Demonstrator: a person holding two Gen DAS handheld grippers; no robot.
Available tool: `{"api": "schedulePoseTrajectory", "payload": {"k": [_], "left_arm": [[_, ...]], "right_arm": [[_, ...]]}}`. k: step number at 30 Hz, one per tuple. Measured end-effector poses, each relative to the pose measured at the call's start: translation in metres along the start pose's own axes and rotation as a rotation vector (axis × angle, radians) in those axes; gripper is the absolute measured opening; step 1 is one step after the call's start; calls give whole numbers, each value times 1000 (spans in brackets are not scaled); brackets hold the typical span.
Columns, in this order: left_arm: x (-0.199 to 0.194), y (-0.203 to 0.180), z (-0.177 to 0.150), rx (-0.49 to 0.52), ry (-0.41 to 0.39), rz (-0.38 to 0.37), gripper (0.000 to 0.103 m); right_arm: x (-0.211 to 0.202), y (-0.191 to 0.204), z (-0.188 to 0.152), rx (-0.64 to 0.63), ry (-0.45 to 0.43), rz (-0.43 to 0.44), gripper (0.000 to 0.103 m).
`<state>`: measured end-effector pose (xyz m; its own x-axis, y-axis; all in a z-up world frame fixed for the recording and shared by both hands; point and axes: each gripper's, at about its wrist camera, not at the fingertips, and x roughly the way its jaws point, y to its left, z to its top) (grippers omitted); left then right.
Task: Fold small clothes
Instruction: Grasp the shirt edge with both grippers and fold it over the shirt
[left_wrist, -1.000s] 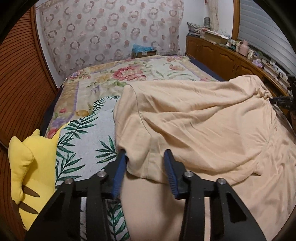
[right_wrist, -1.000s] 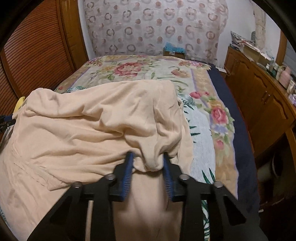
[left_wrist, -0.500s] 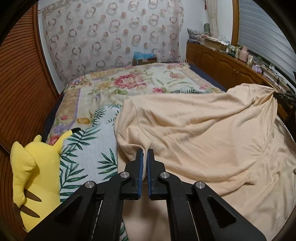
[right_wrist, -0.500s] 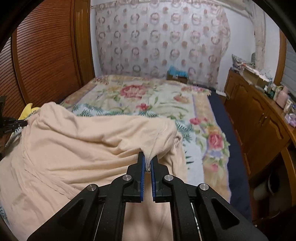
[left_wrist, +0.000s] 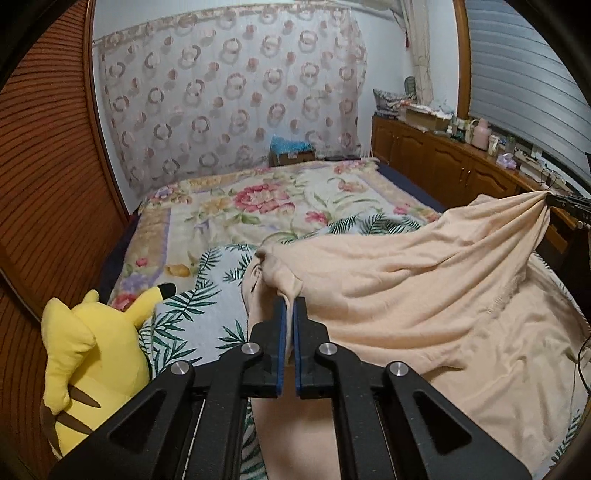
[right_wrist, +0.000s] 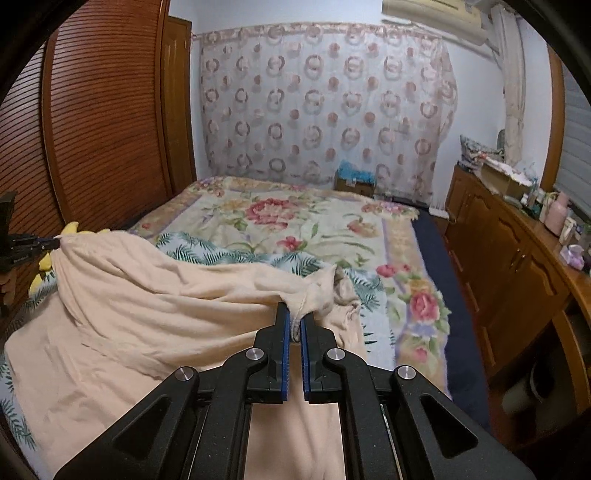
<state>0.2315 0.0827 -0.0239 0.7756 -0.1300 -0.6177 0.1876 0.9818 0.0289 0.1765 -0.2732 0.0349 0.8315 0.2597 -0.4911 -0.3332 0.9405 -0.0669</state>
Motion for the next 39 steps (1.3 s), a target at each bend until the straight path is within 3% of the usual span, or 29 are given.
{"api": "schedulePoseTrajectory", "payload": {"k": [14, 23, 32, 39], "left_arm": [[-76, -2, -31, -15, -62, 10, 4], [-109, -12, -77, 0, -27, -5, 4], [-115, -8, -110, -63, -3, -23, 4], [-111, -15, -121, -51, 24, -12, 4]], "right_arm": [[-76, 20, -36, -42, -25, -10, 5], [-123, 34, -67, -55, 22, 15, 5], [-109, 26, -104, 31, 115, 54, 5], [-88, 20, -115, 76, 186, 64, 5]]}}
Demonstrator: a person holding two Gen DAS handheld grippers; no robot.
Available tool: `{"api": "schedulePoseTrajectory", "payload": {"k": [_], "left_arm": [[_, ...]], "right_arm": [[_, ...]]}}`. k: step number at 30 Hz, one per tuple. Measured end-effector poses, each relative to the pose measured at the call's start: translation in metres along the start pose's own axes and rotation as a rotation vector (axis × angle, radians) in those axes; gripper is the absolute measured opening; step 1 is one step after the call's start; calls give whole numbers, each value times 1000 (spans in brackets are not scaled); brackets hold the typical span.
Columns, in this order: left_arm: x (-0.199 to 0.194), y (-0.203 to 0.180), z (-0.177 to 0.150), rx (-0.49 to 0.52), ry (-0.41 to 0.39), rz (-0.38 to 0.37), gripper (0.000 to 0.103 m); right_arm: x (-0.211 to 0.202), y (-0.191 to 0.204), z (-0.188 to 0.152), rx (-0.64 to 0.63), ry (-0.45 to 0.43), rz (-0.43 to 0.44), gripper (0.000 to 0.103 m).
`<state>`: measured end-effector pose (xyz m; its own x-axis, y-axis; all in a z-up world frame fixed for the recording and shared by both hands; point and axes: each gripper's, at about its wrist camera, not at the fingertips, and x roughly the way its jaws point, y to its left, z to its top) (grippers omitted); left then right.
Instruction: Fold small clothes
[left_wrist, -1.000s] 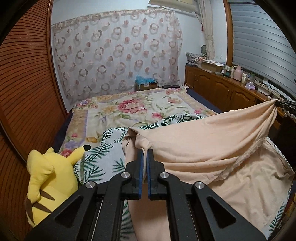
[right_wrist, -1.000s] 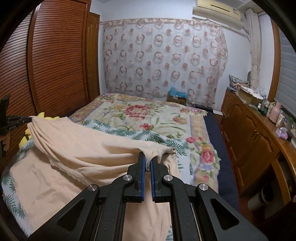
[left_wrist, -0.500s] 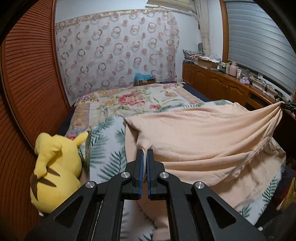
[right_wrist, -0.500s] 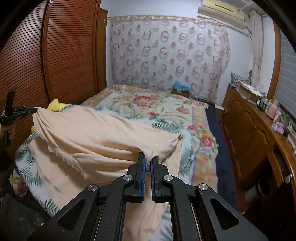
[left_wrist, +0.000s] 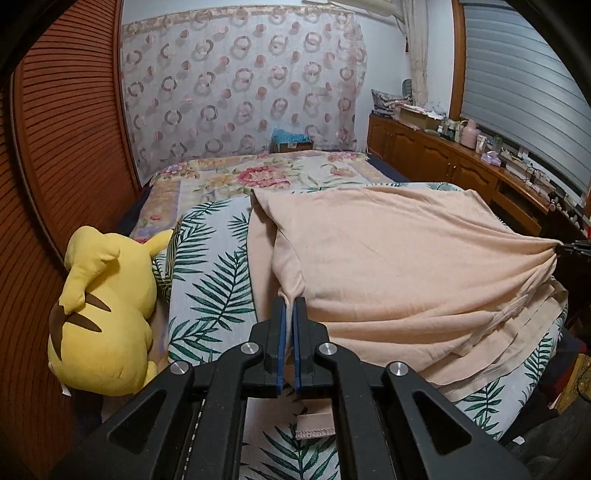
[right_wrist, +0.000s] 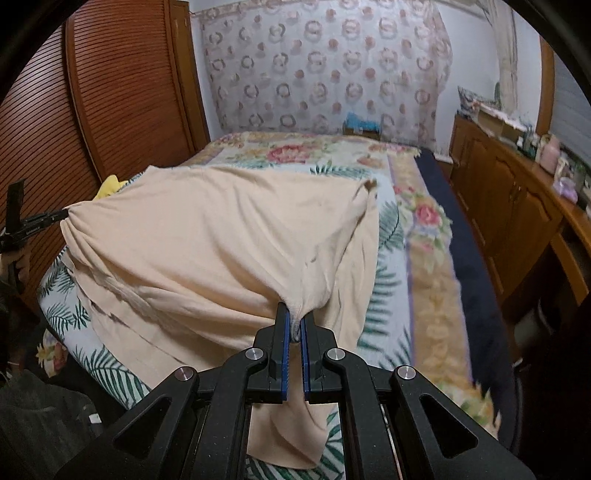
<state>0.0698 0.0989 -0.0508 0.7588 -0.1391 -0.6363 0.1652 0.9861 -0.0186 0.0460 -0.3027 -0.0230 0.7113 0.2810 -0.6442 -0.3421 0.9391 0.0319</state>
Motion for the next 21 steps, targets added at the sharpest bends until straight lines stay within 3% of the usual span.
{"api": "schedulePoseTrajectory", "payload": {"k": [3, 5, 7, 10, 13, 14, 15, 16, 17, 21], "left_arm": [[0, -1, -2, 2, -1, 11, 4], [0, 0, -4, -8, 0, 5, 10], [-2, 0, -8, -16, -6, -10, 28], [-3, -1, -12, -24, -3, 0, 40], [-2, -2, -17, -38, 8, -14, 44], [-1, -1, -19, -44, 13, -18, 47], [0, -1, -22, -49, 16, -22, 56], [2, -1, -24, -55, 19, -27, 67], [3, -2, -26, -62, 23, -31, 70], [6, -1, -34, -79, 34, -11, 71]], "right_arm": [[7, 3, 0, -4, 27, -9, 5], [9, 5, 1, -5, 30, -23, 5], [8, 8, 4, -10, 21, -25, 6], [3, 14, 8, -30, 2, -49, 9], [1, 20, 9, -63, -9, -88, 26], [2, 23, 10, -70, -12, -89, 36], [4, 25, 11, -73, -17, -84, 47], [6, 27, 10, -73, -21, -80, 50], [8, 29, 10, -73, -26, -77, 53], [27, 38, 7, -87, -32, -62, 53]]}}
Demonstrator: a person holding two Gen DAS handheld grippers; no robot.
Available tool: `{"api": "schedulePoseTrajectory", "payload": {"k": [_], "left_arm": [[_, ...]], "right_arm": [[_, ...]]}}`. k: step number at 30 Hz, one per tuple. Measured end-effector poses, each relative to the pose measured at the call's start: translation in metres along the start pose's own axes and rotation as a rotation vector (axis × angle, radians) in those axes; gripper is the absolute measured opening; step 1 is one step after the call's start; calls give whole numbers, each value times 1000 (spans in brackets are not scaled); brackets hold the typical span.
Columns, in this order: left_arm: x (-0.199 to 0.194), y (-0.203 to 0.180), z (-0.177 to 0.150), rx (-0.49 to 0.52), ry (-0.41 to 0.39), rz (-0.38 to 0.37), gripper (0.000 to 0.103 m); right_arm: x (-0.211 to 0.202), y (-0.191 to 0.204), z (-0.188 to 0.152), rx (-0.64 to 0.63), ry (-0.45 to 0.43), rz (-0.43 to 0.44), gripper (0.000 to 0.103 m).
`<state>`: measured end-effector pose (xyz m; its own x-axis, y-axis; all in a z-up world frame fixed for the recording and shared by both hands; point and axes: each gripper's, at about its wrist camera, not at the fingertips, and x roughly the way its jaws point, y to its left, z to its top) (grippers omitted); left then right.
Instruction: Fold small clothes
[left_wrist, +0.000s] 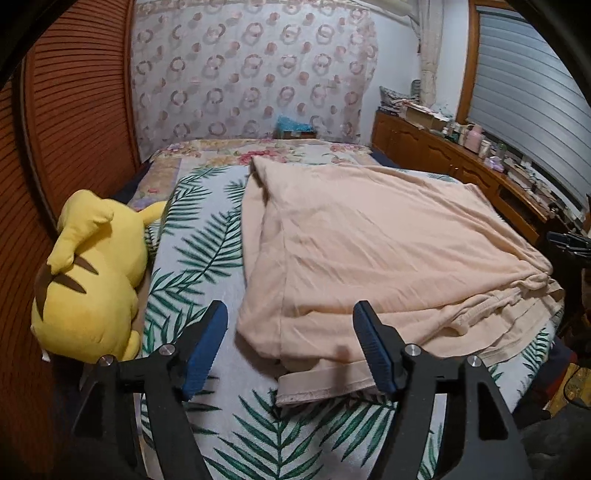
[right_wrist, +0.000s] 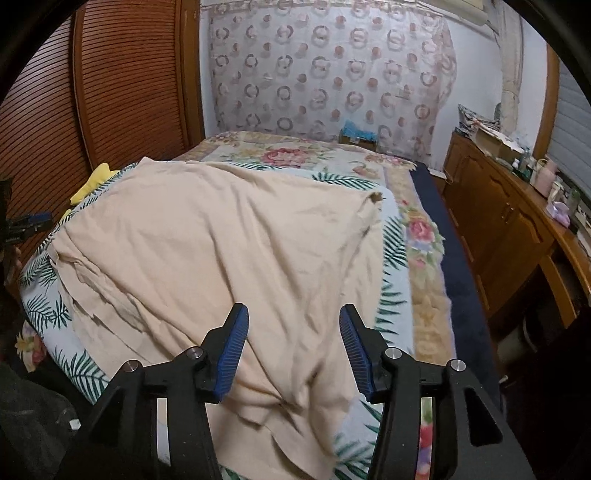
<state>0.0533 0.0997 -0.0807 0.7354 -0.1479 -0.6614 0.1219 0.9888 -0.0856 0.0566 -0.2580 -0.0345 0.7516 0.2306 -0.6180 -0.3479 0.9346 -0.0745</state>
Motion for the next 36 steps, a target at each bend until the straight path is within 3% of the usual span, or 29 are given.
{"api": "schedulePoseTrajectory", "payload": {"k": [19, 23, 27, 36], "left_arm": [[12, 6, -20, -33, 65, 42, 72], [14, 6, -21, -36, 73, 40, 72], [18, 6, -22, -32, 85, 42, 72], [23, 8, -24, -43, 94, 37, 72]], "right_arm": [[98, 28, 15, -75, 97, 111, 54], [97, 30, 17, -77, 94, 108, 56], [97, 35, 21, -85, 97, 114, 65], [102, 42, 22, -89, 97, 114, 67]]}}
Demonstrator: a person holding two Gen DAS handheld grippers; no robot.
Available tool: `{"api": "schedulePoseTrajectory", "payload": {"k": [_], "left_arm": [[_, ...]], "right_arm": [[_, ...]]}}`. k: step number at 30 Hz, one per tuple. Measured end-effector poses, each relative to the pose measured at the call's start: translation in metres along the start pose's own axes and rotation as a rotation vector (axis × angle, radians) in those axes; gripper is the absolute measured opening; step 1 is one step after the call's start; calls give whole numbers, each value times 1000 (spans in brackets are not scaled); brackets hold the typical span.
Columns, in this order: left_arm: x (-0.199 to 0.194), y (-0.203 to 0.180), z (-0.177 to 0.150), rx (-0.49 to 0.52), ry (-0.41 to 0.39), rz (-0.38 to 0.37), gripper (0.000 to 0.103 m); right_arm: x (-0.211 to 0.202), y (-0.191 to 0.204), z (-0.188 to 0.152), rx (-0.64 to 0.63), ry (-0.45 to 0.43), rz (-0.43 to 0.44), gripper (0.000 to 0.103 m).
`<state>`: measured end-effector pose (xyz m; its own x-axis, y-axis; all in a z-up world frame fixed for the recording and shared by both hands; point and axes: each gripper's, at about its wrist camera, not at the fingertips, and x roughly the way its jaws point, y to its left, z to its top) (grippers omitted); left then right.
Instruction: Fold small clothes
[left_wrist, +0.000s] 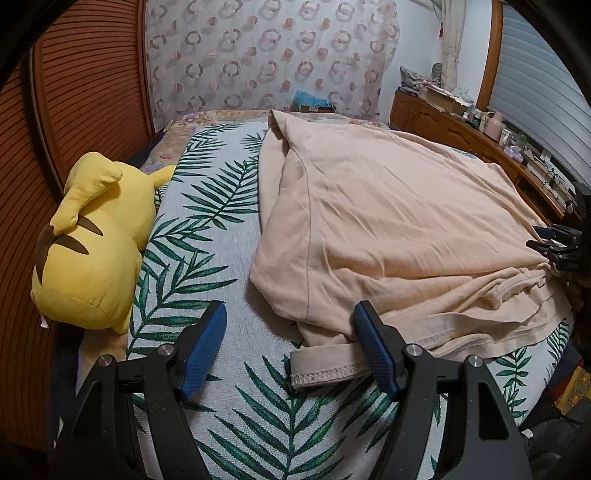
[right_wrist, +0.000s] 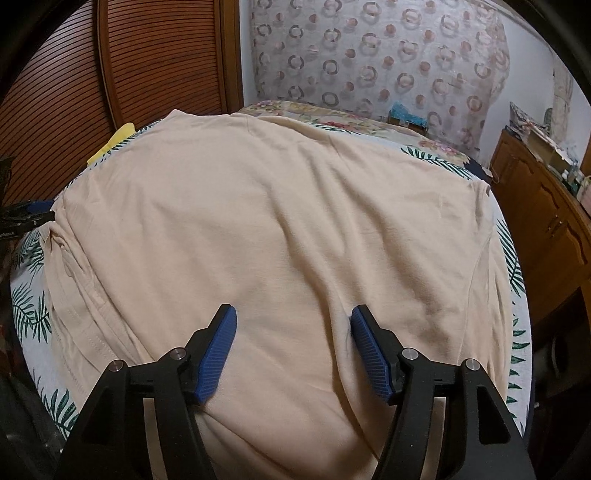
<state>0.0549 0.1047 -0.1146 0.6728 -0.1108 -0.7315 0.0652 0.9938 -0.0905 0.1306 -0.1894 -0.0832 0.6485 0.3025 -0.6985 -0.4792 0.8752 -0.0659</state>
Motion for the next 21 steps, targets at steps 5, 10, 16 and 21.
{"api": "schedulePoseTrajectory", "payload": {"k": [5, 10, 16, 21], "left_arm": [[-1, 0, 1, -14, -16, -37, 72], [0, -6, 2, -5, -12, -52, 59], [3, -11, 7, -13, 4, -89, 40], [6, -17, 13, 16, 26, -96, 9]], "right_arm": [[0, 0, 0, -1, 0, 0, 67], [0, -1, -1, -1, -1, 1, 68], [-1, -2, -1, -3, -2, 1, 68], [-1, -2, -1, -3, -2, 2, 68]]}}
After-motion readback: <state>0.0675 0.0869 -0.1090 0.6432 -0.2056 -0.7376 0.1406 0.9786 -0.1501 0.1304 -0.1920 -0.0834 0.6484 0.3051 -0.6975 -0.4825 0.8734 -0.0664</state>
